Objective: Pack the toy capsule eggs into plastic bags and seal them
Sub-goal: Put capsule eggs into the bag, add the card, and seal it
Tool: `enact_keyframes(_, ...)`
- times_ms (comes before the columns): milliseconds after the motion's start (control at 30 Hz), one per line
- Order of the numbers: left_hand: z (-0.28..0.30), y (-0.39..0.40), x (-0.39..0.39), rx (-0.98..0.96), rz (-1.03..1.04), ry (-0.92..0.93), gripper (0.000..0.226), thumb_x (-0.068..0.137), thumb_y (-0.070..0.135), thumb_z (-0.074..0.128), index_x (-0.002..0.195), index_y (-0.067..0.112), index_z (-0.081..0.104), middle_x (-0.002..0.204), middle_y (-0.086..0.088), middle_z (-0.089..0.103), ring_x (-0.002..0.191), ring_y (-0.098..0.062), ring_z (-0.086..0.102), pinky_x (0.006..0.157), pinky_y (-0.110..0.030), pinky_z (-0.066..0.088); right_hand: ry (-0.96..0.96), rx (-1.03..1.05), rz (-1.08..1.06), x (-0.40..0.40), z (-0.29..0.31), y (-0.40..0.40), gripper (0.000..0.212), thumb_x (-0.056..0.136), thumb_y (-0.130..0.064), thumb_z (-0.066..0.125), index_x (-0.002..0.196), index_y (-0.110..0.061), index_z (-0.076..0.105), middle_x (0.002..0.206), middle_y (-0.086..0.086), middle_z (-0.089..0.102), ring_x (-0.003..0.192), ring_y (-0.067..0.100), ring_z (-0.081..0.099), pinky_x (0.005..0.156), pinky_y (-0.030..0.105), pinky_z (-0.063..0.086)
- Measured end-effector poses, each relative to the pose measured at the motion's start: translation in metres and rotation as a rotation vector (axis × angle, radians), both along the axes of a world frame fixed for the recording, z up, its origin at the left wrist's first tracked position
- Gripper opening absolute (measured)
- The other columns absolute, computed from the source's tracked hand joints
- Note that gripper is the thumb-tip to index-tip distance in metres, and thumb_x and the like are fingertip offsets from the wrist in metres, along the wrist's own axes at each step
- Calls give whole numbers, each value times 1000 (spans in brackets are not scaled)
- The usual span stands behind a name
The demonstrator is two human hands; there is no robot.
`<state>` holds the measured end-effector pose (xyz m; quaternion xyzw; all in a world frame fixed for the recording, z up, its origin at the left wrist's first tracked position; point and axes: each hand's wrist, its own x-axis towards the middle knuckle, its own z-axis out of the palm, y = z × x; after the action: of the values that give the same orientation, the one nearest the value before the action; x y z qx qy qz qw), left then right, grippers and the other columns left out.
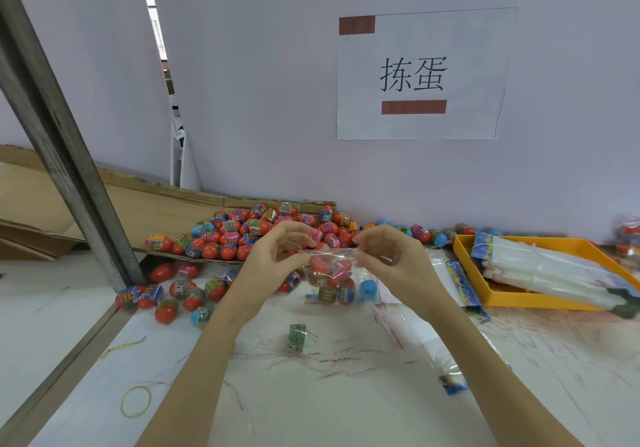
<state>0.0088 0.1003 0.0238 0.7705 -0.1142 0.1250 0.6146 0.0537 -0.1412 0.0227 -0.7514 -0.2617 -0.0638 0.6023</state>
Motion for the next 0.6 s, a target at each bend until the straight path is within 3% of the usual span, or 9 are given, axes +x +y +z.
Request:
enact_keyframes(133,2,-20,-3,144,53,-73,23,92,32,79,114,28,75,107,11,76,103,-12,71,90,-27,59,-3,67,91,-8,4,7,36,91,-11,78,123,-25,70,99,-3,77,98,18,74,92,32,60)
enact_keyframes(233,-2,-31,0,165,149,-101,9,91,24,81,99,26,81,91,12,78,88,-9,73,82,-24,60,7,161,97,-10,4,12,46,93,-16,77,135,-25,62,108,0,77,106,19,73,94,31,59)
enact_keyframes(300,-4,-30,2,34,244,-60,8,91,21,80,97,27,80,90,12,78,87,-6,72,79,-21,58,62,174,39,-9,4,13,52,92,-26,77,140,-29,57,111,-5,76,106,14,73,92,26,59)
enact_keyframes(400,-5,-25,4,-257,289,34,10,93,22,77,103,20,79,99,4,79,99,-14,74,89,-34,60,121,71,-25,-4,1,9,33,94,-33,72,126,-32,66,106,-15,76,100,6,73,91,25,60)
enact_keyframes(467,-4,-24,5,-320,295,80,12,93,22,77,105,17,78,101,1,80,103,-17,74,95,-37,59,172,67,-17,-1,-3,8,17,96,-27,71,112,-26,76,99,-10,79,93,9,74,86,26,61)
enact_keyframes(600,-2,-25,5,-395,220,201,15,94,19,76,108,14,78,105,-5,80,107,-25,74,97,-41,58,200,91,-74,-2,-5,10,8,93,-25,75,97,-26,81,88,-7,79,83,8,73,73,15,56)
